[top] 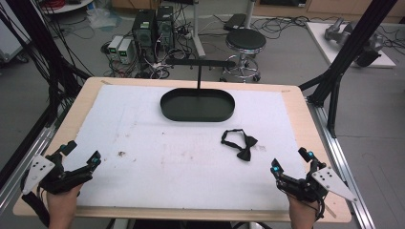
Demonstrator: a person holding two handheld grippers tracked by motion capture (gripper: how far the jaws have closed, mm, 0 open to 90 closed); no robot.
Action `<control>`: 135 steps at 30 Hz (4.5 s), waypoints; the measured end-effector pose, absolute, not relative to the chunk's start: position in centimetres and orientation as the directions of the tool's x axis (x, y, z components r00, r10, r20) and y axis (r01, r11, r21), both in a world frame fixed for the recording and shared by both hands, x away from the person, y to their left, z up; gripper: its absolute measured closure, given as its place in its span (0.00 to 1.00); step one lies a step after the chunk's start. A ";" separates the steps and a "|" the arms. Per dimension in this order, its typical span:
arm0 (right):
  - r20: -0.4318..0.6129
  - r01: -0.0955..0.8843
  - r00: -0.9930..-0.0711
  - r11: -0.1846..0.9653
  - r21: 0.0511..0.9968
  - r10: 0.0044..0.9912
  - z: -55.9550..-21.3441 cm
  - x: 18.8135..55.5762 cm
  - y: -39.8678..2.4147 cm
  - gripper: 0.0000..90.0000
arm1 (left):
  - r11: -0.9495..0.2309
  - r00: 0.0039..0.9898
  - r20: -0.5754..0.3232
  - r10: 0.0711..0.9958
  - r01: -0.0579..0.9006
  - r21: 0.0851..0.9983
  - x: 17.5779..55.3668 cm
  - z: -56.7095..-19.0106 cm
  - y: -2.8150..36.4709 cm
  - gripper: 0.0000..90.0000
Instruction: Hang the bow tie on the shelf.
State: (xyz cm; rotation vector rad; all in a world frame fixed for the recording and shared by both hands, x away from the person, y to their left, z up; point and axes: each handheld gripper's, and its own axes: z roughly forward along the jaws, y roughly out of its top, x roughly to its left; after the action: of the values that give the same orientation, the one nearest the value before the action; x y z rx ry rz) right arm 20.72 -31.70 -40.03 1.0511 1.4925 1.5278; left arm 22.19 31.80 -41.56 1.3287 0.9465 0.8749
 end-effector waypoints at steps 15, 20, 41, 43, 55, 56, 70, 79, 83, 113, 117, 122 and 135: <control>0.022 0.052 -0.538 0.007 0.999 0.843 -39.2 21.8 -30.5 0.03 | 0.055 0.394 -0.059 0.917 0.021 0.998 22.8 -41.7 31.5 0.10; 0.020 0.061 -0.580 0.019 0.998 0.814 -38.8 23.0 -30.1 0.03 | 0.033 0.399 -0.042 0.916 0.030 0.999 22.9 -41.9 31.3 0.10; -0.025 0.215 -0.707 0.249 0.944 0.707 -40.7 31.0 -25.5 0.03 | 0.043 0.394 -0.055 0.917 0.038 0.998 23.2 -42.0 31.5 0.10; -0.018 0.231 -0.709 0.256 0.939 0.705 -41.0 31.3 -25.4 0.03 | 0.044 0.394 -0.056 0.917 0.039 0.998 23.2 -42.1 31.5 0.10; -0.002 0.346 -0.727 0.369 0.863 0.687 -43.4 33.4 -24.3 0.25 | 0.043 0.397 -0.058 0.916 0.048 0.998 23.3 -42.2 31.4 0.10; 0.003 0.357 -0.725 0.372 0.857 0.689 -43.5 33.5 -24.3 0.27 | 0.042 0.398 -0.059 0.916 0.050 0.998 23.3 -42.2 31.4 0.10; -0.004 0.427 -0.694 0.416 0.803 0.720 -44.9 34.4 -23.9 0.54 | 0.034 0.396 -0.056 0.917 0.061 0.998 23.4 -42.4 31.4 0.10; -0.013 0.440 -0.688 0.431 0.787 0.726 -45.0 34.4 -23.8 0.74 | 0.031 0.394 -0.054 0.917 0.064 0.997 23.4 -42.4 31.3 0.10; -0.036 0.441 -0.691 0.460 0.771 0.722 -45.1 34.3 -23.5 0.89 | 0.029 0.391 -0.053 0.919 0.066 0.997 23.4 -42.4 31.4 0.10; -0.130 0.091 -0.602 0.229 0.969 0.788 -37.3 31.5 -23.0 0.96 | 0.030 0.386 -0.052 0.921 0.064 0.998 23.3 -42.6 31.5 0.10; -0.114 0.056 -0.572 0.177 0.983 0.813 -35.9 31.9 -22.8 0.96 | 0.026 0.388 -0.049 0.920 0.062 0.998 23.3 -42.6 31.4 0.10; -0.120 0.020 -0.519 0.153 0.988 0.846 -34.4 32.6 -22.8 0.96 | 0.028 0.392 -0.048 0.919 0.058 0.998 23.3 -42.5 31.3 0.10; -0.188 -0.062 -0.379 0.178 0.982 0.906 -30.9 36.8 -21.1 0.96 | 0.047 0.394 -0.064 0.917 0.052 0.998 23.4 -42.6 31.7 0.10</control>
State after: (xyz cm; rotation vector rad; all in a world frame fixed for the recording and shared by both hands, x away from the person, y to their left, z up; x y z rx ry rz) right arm 36.77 -21.15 -30.93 0.8352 1.5523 1.3523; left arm 23.36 31.70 -42.57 1.3631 0.9597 0.8454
